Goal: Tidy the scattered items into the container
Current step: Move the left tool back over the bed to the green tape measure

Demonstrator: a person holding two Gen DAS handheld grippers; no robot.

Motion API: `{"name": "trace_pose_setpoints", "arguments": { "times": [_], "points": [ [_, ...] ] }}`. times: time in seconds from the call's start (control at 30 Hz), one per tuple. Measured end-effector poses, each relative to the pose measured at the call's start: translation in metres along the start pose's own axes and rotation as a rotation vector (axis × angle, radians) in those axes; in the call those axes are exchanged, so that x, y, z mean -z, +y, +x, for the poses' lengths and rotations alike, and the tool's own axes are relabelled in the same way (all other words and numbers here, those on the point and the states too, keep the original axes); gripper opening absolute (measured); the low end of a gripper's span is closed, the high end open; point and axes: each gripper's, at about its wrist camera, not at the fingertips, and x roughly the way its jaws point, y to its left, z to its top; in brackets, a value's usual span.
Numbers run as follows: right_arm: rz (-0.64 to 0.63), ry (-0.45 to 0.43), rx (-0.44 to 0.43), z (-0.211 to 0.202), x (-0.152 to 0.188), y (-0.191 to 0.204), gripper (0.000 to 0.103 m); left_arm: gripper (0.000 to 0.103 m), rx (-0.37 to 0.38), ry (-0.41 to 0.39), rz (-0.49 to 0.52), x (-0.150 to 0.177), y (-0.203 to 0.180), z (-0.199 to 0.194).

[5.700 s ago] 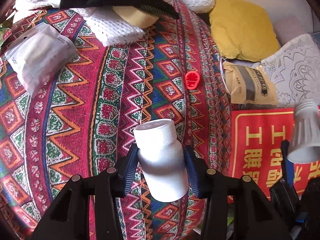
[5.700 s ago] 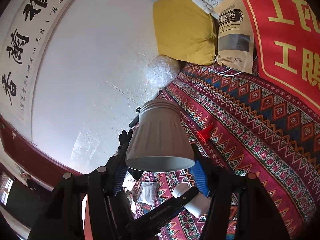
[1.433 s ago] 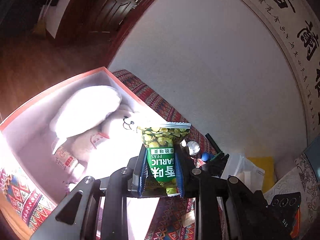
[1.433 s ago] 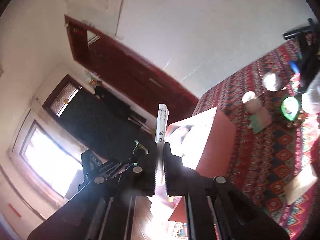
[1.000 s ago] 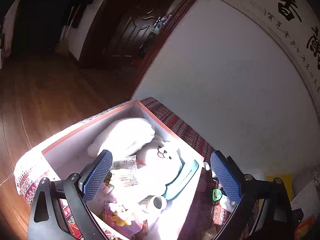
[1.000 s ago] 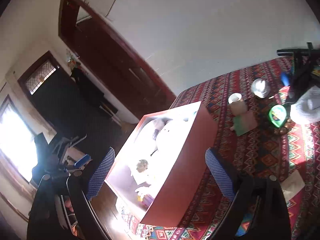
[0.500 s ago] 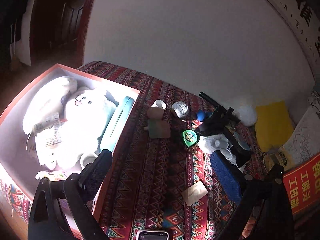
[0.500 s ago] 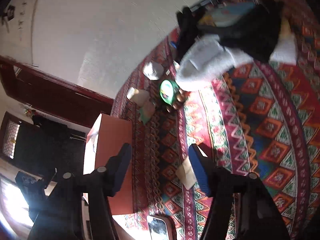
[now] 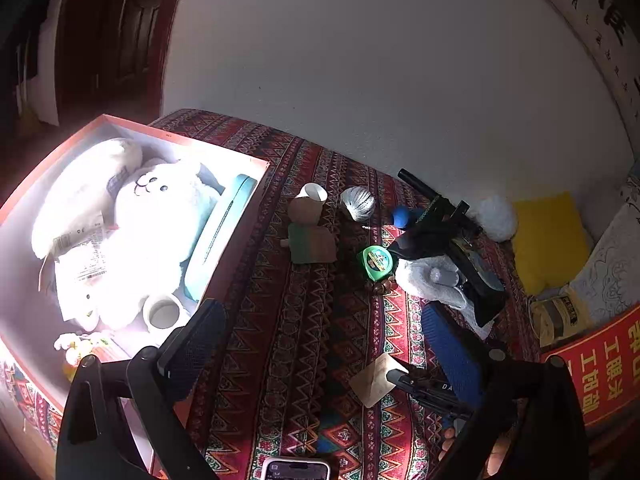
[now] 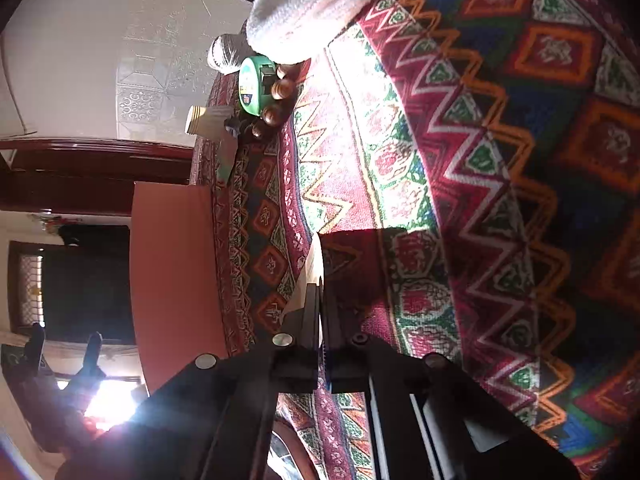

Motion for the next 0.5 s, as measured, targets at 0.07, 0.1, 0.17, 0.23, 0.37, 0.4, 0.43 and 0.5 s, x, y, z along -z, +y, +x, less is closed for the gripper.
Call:
{"name": "trace_pose_setpoints", "arguments": {
  "times": [0.07,0.1,0.17,0.23,0.37,0.4,0.43,0.5],
  "points": [
    [-0.011,-0.012,-0.02,-0.005,0.003,0.004,0.0,0.099,-0.001,0.0,0.003,0.001,0.0,0.001],
    [-0.023,-0.02,-0.044,-0.011,0.005,0.01,0.0,0.099,-0.002,0.001,0.006,0.001,0.0,0.001],
    [-0.069,-0.04,-0.085,-0.022,0.007,0.025,0.0,0.099,-0.005,0.008,0.017,0.003,-0.003,0.005],
    [-0.104,-0.074,-0.12,-0.04,0.011,0.039,0.0,0.099,-0.013,0.018,0.038,0.006,-0.008,0.012],
    [-0.12,-0.185,-0.174,-0.081,0.012,0.05,0.0,0.099,-0.031,0.062,0.089,0.016,-0.031,0.041],
    [-0.112,-0.207,-0.183,-0.088,0.009,0.049,0.0,0.099,-0.03,0.079,0.097,0.019,-0.039,0.053],
    [-0.11,-0.233,-0.181,-0.096,0.006,0.046,0.0,0.099,-0.024,0.1,0.103,0.02,-0.047,0.067],
    [-0.081,-0.264,-0.191,-0.105,-0.003,0.039,0.0,0.099,-0.004,0.148,0.102,0.019,-0.063,0.098]
  ]
}}
